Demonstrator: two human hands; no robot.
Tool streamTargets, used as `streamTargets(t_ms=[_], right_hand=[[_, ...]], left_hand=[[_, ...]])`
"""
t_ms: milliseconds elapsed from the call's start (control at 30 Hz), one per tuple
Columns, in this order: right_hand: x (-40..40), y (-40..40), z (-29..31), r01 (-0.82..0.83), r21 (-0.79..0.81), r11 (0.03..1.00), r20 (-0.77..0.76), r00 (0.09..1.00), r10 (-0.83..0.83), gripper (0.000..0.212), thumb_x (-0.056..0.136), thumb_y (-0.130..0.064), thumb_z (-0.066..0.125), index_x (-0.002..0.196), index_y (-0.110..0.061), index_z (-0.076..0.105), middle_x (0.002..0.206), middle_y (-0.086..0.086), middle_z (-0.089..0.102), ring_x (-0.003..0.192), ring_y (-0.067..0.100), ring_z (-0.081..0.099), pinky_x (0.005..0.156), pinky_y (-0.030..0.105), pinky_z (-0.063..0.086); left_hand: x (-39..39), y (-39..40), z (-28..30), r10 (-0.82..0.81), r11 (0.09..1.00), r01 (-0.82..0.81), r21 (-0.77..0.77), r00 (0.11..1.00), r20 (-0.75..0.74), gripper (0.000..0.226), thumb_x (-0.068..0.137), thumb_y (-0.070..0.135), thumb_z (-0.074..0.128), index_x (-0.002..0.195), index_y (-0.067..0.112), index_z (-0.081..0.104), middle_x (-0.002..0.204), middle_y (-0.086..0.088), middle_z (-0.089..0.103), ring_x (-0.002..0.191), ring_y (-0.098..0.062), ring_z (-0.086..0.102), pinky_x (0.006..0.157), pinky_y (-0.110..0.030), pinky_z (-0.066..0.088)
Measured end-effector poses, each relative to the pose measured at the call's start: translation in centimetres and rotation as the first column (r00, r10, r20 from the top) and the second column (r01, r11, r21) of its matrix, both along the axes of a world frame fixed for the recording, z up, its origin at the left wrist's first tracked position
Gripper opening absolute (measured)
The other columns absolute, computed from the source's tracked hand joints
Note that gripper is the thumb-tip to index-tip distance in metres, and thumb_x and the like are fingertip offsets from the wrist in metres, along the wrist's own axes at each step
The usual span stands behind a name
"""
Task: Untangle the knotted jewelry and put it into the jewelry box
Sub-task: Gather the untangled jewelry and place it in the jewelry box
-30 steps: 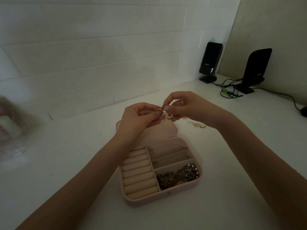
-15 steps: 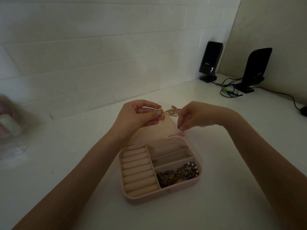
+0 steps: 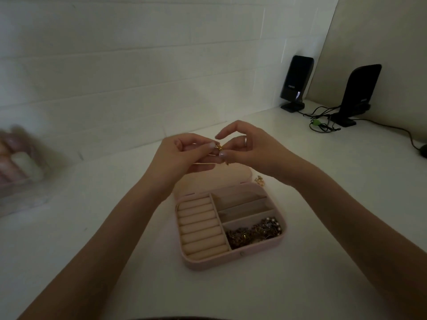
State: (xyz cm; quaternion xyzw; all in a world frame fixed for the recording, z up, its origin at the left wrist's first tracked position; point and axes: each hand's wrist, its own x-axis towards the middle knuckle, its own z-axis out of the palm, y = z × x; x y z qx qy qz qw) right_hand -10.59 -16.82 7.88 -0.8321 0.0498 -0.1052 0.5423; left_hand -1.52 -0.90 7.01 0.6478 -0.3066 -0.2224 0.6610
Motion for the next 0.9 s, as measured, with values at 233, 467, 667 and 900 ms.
streamTargets(t_ms=[233, 467, 667, 900], right_hand=[[-2.3, 4.0, -2.2, 0.093, -0.123, 0.988, 0.082, 0.993, -0.083, 0.018, 0.081, -0.004, 0.072, 0.096, -0.010, 0.066, 0.077, 0.007, 0.073, 0.074, 0.021, 0.071, 0.078, 0.034, 0.058], [-2.6, 6.7, -3.2, 0.171, -0.433, 0.885, 0.089, 0.985, -0.147, 0.011, 0.083, -0.012, 0.069, 0.084, -0.023, 0.071, 0.074, -0.018, 0.062, 0.072, -0.003, 0.058, 0.065, 0.011, 0.046], [-2.5, 7.6, -3.3, 0.136, -0.586, 0.799, 0.053, 0.990, -0.130, 0.011, 0.086, -0.013, 0.066, 0.091, -0.020, 0.073, 0.070, -0.025, 0.047, 0.068, -0.011, 0.046, 0.067, 0.003, 0.035], [-2.6, 7.6, -3.9, 0.140, -0.629, 0.764, 0.053, 0.989, -0.137, 0.011, 0.087, -0.015, 0.066, 0.092, -0.021, 0.073, 0.074, -0.019, 0.050, 0.070, -0.006, 0.044, 0.067, 0.005, 0.033]], left_hand=[[-0.9, 4.1, -1.0, 0.038, 0.990, -0.064, 0.123, 0.978, 0.207, 0.015, 0.077, 0.003, 0.073, 0.087, 0.014, 0.072, 0.073, -0.005, 0.074, 0.065, -0.018, 0.072, 0.062, -0.021, 0.057], [-0.1, 6.1, -2.7, 0.033, 0.952, -0.196, 0.235, 0.830, 0.556, 0.017, 0.075, 0.016, 0.078, 0.071, 0.031, 0.070, 0.068, 0.015, 0.070, 0.067, 0.000, 0.064, 0.064, -0.012, 0.047], [0.4, 6.3, -3.9, -0.023, 0.951, -0.164, 0.263, 0.808, 0.589, 0.020, 0.077, 0.013, 0.076, 0.072, 0.032, 0.070, 0.077, 0.012, 0.069, 0.075, -0.006, 0.060, 0.067, -0.018, 0.047], [1.0, 6.2, -4.4, -0.073, 0.953, -0.149, 0.263, 0.730, 0.680, 0.013, 0.077, 0.010, 0.075, 0.081, 0.022, 0.076, 0.079, 0.010, 0.067, 0.077, -0.004, 0.059, 0.070, -0.012, 0.043]])
